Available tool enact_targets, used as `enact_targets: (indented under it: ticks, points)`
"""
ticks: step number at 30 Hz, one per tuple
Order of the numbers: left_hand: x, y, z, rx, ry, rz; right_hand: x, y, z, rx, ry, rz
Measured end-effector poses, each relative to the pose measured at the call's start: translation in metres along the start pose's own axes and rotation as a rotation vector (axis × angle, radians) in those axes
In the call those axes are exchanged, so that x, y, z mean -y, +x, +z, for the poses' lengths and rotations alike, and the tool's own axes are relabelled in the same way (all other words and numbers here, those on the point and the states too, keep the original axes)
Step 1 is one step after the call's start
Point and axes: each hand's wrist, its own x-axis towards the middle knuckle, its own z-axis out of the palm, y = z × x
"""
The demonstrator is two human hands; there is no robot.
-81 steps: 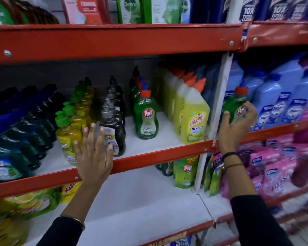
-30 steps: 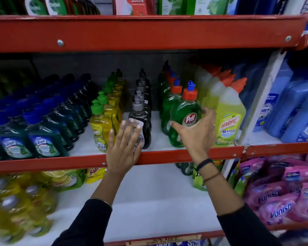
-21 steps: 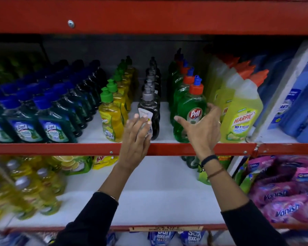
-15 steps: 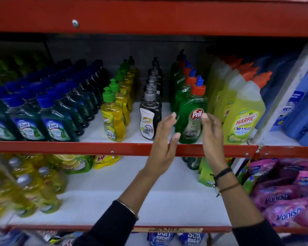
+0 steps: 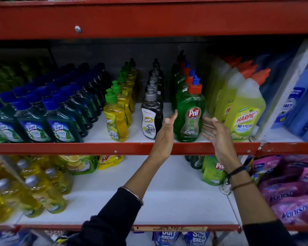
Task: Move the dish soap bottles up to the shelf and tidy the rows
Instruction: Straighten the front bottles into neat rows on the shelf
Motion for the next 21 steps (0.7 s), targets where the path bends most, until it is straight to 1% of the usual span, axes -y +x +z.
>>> enact_targets:
  ticks: [5,9,12,14,16,18,19,20,21]
  points:
    - [0.000,0.002,-0.003,-0.005,-0.054,0.009,-0.005,0.000,0.000,0.015,-0.001,-0.048]
    - [0.002,0.003,-0.001,-0.045,-0.082,0.008,-0.008,0.002,0.001,0.007,-0.007,-0.064]
    - [0.008,-0.003,-0.002,-0.154,-0.094,0.127,-0.015,-0.003,0.007,-0.069,-0.034,-0.120]
    - [0.008,-0.013,-0.004,-0.281,-0.094,0.261,-0.020,-0.008,0.013,-0.185,-0.023,-0.197]
    - [0.008,-0.020,-0.013,-0.434,-0.089,0.383,-0.027,-0.016,0.019,-0.317,0.005,-0.331]
    - [0.007,-0.018,-0.024,-0.536,-0.056,0.416,-0.038,-0.026,0.028,-0.386,-0.030,-0.504]
    - [0.006,-0.015,-0.030,-0.556,-0.030,0.398,-0.042,-0.033,0.035,-0.361,-0.055,-0.573]
    - [0.007,-0.010,-0.037,-0.562,-0.004,0.365,-0.047,-0.040,0.044,-0.301,-0.073,-0.609]
    - [0.007,-0.005,-0.043,-0.551,0.013,0.316,-0.050,-0.046,0.054,-0.226,-0.083,-0.608]
